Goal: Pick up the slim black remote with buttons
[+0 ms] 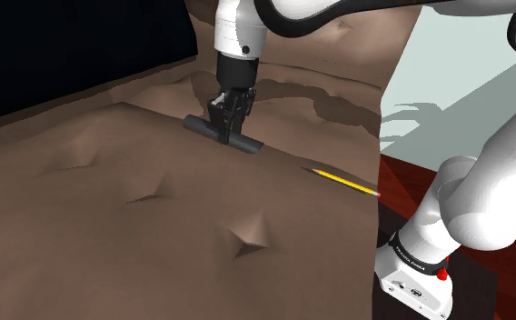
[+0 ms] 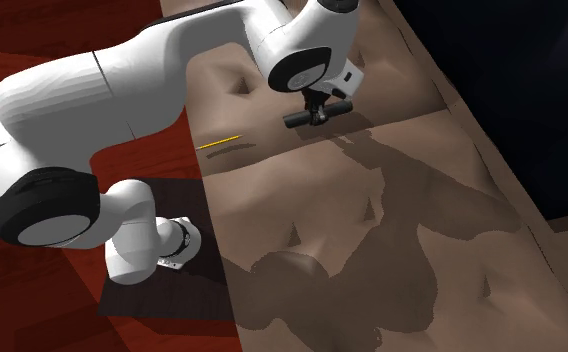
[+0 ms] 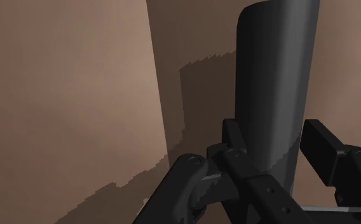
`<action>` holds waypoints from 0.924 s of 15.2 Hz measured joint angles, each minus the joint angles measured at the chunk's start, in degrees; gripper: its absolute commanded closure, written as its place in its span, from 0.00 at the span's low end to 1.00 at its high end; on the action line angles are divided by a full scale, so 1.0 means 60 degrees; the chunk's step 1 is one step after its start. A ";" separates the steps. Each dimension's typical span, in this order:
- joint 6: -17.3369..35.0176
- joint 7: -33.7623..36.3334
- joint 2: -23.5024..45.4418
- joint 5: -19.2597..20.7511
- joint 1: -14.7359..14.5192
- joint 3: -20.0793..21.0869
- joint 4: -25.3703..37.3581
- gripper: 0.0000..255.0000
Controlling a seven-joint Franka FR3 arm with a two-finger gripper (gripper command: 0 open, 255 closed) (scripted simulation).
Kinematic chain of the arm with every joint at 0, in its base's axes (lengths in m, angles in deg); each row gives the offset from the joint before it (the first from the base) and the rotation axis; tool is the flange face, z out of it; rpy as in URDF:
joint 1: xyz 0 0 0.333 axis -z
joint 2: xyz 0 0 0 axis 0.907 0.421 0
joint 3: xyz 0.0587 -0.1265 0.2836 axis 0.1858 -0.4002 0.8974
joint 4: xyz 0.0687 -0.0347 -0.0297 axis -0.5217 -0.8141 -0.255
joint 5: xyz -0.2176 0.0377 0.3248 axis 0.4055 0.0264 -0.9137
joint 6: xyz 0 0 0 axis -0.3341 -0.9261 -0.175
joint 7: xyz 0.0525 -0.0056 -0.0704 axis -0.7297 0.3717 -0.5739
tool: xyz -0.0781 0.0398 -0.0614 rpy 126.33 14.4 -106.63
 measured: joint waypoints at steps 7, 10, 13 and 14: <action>-0.0060 0.0006 0.0020 0.0003 -0.0002 0.0002 0.0067 1.00; -0.0394 0.0017 0.0012 0.0004 0.0004 -0.0007 0.0384 1.00; -0.0781 0.0041 0.0039 0.0020 0.0012 -0.0015 0.0795 1.00; -0.0895 0.0049 0.0067 0.0030 0.0015 -0.0017 0.0936 1.00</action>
